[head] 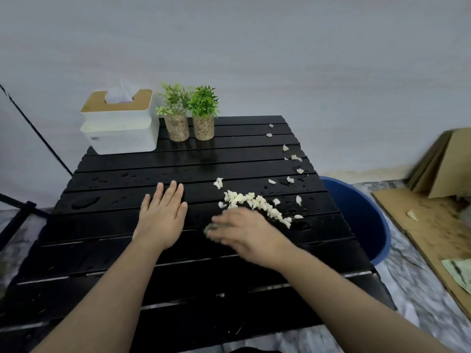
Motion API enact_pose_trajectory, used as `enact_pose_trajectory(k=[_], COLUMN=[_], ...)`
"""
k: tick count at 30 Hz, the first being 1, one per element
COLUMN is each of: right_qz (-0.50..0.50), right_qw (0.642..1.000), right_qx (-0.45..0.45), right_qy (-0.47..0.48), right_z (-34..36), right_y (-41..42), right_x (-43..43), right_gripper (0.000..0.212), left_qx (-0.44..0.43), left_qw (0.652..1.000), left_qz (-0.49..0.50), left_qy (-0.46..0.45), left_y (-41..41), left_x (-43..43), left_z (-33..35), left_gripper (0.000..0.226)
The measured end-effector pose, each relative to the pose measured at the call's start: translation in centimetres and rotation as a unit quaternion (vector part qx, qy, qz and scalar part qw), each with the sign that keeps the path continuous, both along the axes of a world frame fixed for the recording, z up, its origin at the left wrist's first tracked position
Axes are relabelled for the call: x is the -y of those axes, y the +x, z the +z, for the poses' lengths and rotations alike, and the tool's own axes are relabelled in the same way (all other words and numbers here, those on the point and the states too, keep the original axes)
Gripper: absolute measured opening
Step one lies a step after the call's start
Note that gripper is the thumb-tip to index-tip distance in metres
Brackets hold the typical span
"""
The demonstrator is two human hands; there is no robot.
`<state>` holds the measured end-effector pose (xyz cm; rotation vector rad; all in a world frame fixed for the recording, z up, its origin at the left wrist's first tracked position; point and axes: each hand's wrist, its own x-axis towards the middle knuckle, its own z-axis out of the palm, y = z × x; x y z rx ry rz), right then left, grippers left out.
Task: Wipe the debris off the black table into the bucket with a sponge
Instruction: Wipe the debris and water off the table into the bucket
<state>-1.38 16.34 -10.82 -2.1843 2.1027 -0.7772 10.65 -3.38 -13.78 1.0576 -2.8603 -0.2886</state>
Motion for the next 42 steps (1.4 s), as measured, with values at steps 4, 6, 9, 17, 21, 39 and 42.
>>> enact_pose_trajectory(k=[4,6,9,17,21,39,42], right_qz=[-0.118,-0.122,-0.115,-0.088,-0.253,-0.304,-0.245], right_qw=[0.992,0.989,0.982,0.995,0.967,0.951,0.954], right_qx=[0.035,0.078,0.135,-0.006,0.004,0.057,0.166], right_qy=[0.020,-0.006,-0.058,-0.039,-0.018,0.023,-0.037], right_z=[0.8,1.0,1.6,-0.7,-0.9,0.3,2.7], right_y=[-3.4,-3.4,-1.6,3.3,-0.8,-4.8,-3.3], right_x=[1.5,1.1,0.8,9.0,10.9,12.0,9.0], right_gripper=[0.027,0.029,0.030,0.024,0.025,0.032,0.031], left_qx=[0.005,-0.015,-0.051,-0.010,-0.006,-0.019,-0.097], left_qw=[1.000,0.999,0.997,1.000,0.999,0.999,0.994], left_qz=[-0.006,-0.012,-0.013,-0.027,-0.032,-0.030,-0.031], left_qy=[0.017,0.042,0.058,0.006,0.007,0.019,0.044], left_y=[0.1,0.2,-0.4,-0.9,-0.8,-1.0,-0.7], left_x=[-0.1,0.9,3.7,6.5,6.2,6.2,5.7], left_z=[0.5,1.0,1.8,0.5,0.5,0.7,1.4], left_gripper=[0.052,0.051,0.050,0.051,0.051,0.051,0.047])
